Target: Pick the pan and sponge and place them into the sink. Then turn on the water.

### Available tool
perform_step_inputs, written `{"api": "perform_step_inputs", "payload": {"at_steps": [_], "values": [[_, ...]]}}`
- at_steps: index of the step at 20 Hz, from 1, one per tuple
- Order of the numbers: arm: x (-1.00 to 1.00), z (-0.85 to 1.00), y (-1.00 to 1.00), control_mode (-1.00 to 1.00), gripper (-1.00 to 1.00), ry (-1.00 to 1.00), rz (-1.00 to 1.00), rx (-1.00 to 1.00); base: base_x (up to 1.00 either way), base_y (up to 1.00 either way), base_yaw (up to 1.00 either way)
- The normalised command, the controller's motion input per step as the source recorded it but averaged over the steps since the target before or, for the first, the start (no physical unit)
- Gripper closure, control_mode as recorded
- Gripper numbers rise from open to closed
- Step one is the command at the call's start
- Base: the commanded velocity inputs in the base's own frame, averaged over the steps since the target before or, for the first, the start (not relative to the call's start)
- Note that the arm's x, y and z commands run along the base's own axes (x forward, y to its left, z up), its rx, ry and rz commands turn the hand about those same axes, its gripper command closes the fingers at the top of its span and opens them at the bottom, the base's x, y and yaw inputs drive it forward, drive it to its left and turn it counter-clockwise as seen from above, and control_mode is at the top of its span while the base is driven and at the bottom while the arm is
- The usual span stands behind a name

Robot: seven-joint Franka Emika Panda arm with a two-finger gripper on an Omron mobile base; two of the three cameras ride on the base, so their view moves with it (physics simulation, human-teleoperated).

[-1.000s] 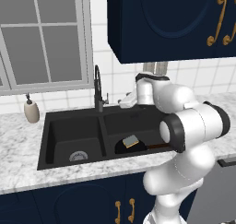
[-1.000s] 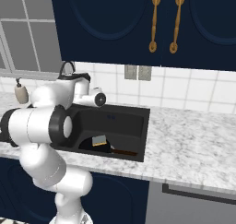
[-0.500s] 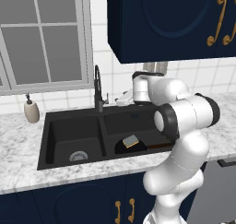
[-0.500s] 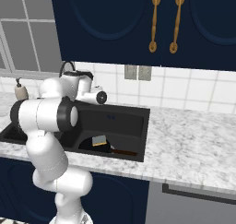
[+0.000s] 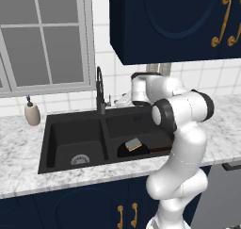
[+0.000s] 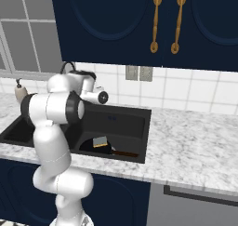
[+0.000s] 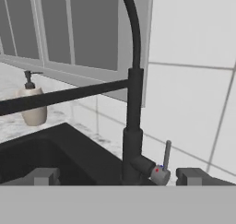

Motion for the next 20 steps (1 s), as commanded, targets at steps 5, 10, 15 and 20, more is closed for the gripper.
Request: {"api": "perform_step_inputs", "payload": {"at_steps": [5,10,15,20], "values": [[0.21,-0.16,0.04,-1.0,-1.0,0.0,0.0,0.0,0.0,0.0,0.0],[0.13,-0.06,0.08,-1.0,-1.0,0.0,0.0,0.0,0.0,0.0,0.0],[0.06,0.0,0.08,-1.0,-1.0,0.0,0.0,0.0,0.0,0.0,0.0],[0.13,0.0,0.01,-1.0,-1.0,0.0,0.0,0.0,0.0,0.0,0.0]]}}
